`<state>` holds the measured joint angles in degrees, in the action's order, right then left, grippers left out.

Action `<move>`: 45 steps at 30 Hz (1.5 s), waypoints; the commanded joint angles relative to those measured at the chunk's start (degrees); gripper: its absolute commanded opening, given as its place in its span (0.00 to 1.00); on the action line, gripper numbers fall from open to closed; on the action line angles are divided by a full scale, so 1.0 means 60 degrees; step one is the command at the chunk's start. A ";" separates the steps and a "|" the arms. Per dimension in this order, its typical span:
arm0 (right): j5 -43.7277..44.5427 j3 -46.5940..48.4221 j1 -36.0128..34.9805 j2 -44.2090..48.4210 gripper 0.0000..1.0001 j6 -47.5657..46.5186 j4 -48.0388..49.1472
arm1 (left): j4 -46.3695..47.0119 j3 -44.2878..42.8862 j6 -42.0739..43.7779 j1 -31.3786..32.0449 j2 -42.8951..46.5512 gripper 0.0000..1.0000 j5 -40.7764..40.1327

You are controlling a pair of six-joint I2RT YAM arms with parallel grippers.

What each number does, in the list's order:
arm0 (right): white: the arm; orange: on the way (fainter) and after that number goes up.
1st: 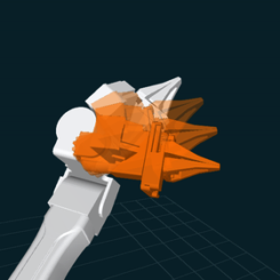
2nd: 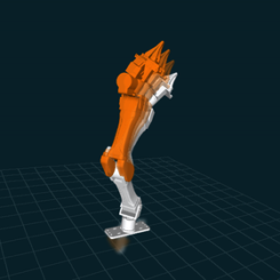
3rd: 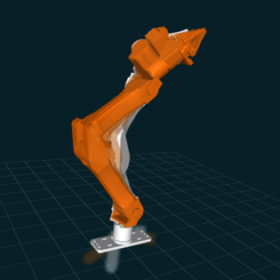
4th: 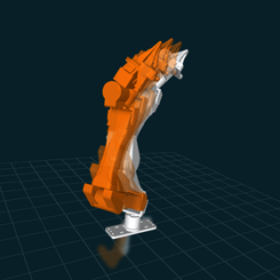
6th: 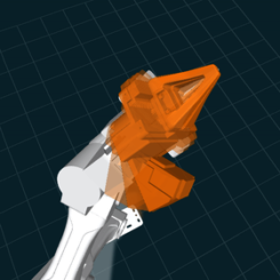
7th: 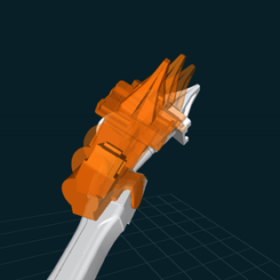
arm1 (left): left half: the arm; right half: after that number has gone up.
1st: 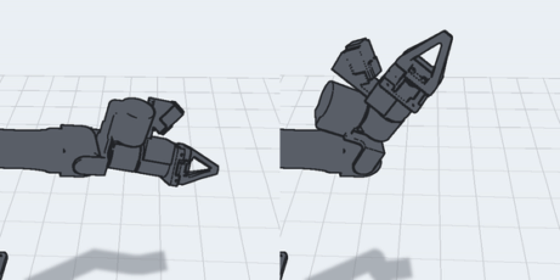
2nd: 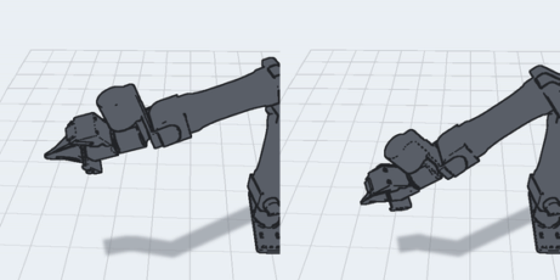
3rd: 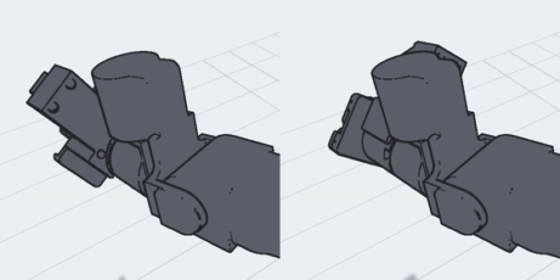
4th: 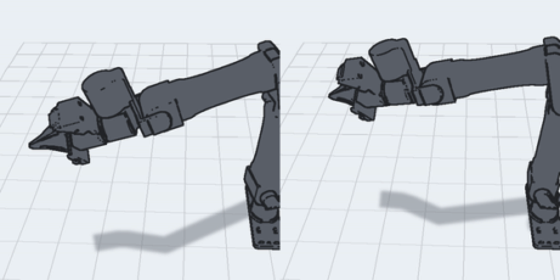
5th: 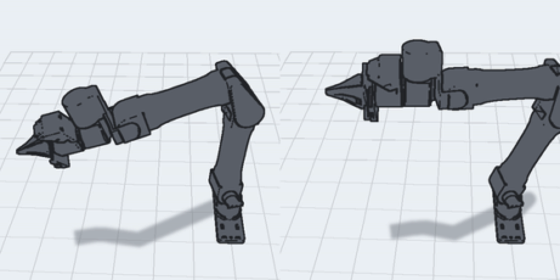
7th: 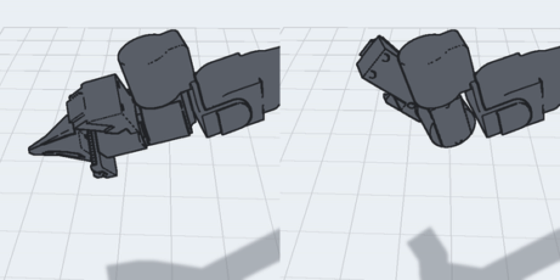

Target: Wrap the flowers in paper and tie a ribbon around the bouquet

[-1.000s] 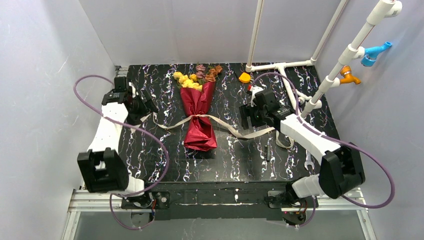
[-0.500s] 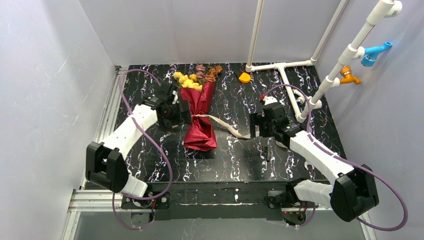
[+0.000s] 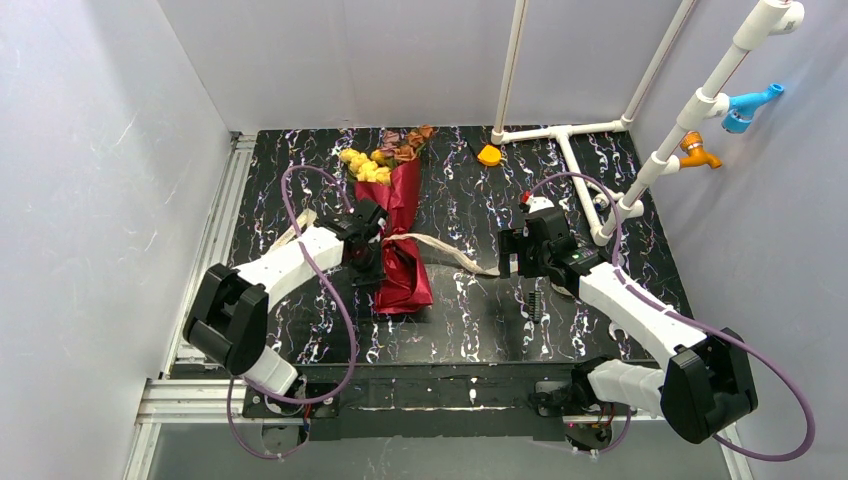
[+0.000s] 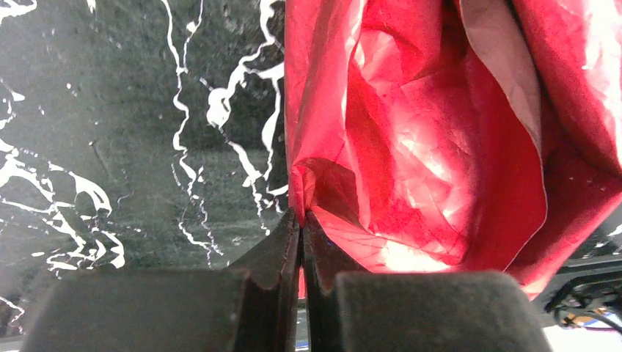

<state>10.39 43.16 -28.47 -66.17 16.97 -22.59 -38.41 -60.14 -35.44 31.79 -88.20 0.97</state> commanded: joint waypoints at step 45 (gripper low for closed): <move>0.6177 0.3351 0.0112 0.4786 0.98 0.3470 -0.3793 | -0.0565 -0.8547 0.7053 0.4403 -0.5374 0.74 -0.0623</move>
<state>44.45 60.66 -28.08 -40.25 38.59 -42.92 -39.40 -104.71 3.09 57.95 -115.77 -3.77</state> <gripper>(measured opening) 0.983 0.755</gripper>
